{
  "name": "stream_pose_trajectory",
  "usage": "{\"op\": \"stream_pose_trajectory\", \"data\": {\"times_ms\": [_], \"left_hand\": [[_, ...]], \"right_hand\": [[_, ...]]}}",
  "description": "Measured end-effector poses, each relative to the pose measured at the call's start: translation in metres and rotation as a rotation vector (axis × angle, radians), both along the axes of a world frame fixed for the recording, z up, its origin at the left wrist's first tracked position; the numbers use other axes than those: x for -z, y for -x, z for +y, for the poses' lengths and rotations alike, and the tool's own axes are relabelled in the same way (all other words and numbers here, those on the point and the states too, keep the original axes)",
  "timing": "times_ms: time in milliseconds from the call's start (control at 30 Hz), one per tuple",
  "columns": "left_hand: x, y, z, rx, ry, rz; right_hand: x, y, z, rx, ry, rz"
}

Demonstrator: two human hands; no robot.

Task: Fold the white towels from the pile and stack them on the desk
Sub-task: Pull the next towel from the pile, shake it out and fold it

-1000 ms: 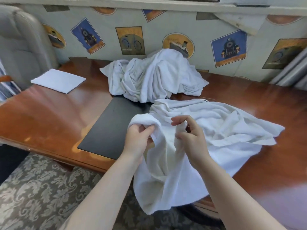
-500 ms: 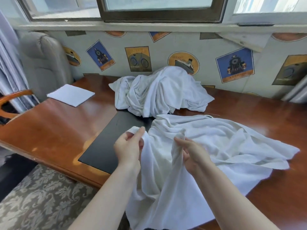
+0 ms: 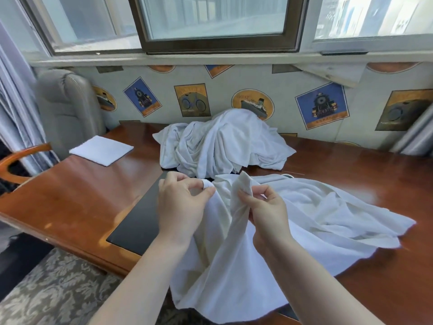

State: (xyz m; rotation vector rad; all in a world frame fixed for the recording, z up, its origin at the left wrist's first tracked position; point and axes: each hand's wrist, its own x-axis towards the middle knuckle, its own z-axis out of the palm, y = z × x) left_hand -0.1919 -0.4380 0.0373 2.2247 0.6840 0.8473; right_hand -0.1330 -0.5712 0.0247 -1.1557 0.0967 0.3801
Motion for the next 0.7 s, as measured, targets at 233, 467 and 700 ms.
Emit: {"op": "stream_pose_trajectory", "data": {"times_ms": [233,467,700], "left_hand": [[-0.024,-0.002,0.000,0.155,0.258,-0.054],[-0.072,-0.021,-0.029,0.350,0.336,-0.319],[-0.091,-0.037,-0.053,0.477,0.599,-0.249]], "right_hand": [[-0.013,0.006,-0.019,0.023,0.005,-0.111],[-0.043,0.000,-0.049,0.182,-0.034,-0.268],[-0.071,0.002,-0.055,0.124,-0.045,-0.369]]}}
